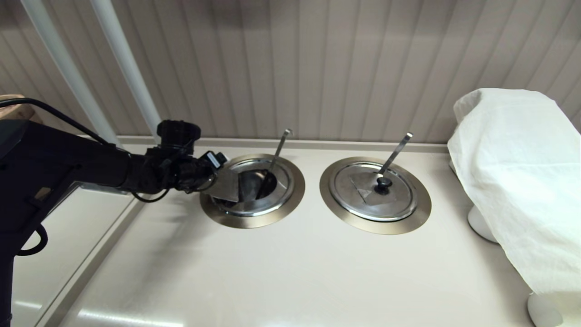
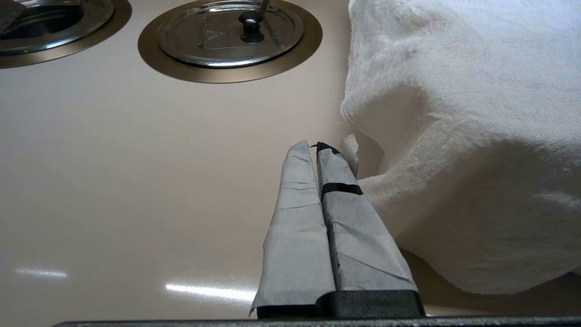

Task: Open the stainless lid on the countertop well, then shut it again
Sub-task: Close the lid

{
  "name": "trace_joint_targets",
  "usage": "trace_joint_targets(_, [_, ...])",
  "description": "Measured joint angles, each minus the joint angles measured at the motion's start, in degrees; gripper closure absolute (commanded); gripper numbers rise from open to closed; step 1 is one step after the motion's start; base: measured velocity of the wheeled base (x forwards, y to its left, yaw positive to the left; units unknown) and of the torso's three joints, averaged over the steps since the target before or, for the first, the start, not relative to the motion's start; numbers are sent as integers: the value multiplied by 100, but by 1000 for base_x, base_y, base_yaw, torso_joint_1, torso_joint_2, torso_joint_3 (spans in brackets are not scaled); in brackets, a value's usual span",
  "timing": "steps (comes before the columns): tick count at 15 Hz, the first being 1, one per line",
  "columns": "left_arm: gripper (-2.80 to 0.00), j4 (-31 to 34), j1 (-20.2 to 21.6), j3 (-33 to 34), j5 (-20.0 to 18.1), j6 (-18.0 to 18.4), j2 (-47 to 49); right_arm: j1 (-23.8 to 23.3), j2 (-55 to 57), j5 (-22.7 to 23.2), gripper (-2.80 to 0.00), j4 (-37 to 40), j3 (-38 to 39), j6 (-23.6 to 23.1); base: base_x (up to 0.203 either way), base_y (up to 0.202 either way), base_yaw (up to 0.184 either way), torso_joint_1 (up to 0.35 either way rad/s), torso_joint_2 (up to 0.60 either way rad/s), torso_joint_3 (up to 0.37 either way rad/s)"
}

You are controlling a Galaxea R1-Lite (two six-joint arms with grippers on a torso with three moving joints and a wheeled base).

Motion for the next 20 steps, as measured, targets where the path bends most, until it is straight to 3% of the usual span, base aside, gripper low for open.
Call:
trace_joint_targets(8, [-280,1,-442,-324,15,-117,-182,0,0,0,0,0,0,2,0,0,0,0,0,0])
trace_joint_targets(16, [-280,31,-1507,-926,202,-185,-17,0,0,2,0,0,0,2,0,0,0,0,0,0])
trace_joint_targets(20, [-280,29,-1650,-930,378,-162,64,0,0,2,0,0,0,1,0,0,0,0,0,0])
